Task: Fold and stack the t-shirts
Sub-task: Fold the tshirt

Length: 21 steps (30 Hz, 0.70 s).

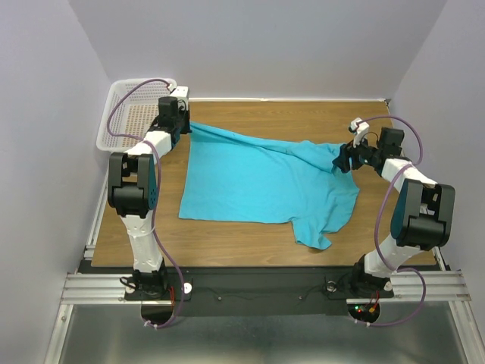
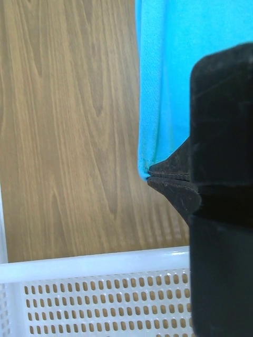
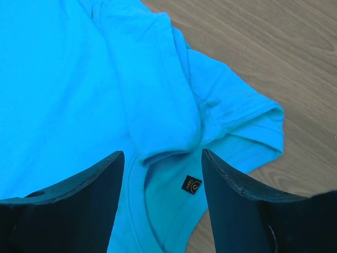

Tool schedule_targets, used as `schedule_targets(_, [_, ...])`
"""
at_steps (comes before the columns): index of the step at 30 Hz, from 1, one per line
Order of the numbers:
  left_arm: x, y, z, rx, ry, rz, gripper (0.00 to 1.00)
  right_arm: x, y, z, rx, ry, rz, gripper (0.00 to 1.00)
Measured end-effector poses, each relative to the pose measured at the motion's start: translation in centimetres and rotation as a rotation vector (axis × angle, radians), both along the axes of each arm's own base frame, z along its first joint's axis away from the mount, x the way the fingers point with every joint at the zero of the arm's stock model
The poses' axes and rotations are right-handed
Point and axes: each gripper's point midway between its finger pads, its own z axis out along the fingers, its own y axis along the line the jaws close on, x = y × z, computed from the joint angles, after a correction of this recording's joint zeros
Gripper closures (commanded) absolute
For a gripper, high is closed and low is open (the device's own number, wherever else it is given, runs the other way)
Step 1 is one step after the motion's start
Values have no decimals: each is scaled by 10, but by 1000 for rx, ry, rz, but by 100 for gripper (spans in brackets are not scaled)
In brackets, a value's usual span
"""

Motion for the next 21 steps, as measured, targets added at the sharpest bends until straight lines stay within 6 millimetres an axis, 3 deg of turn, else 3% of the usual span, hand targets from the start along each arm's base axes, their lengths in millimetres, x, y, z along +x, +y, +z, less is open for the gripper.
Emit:
schedule_targets(11, [-11,9,-15,52,68,21,100,-1,2,-10,23,38,-6,34])
schedule_targets(21, [-19,-3,-45,84,148,-23,99,-4,2,-15,31,63,-9,34])
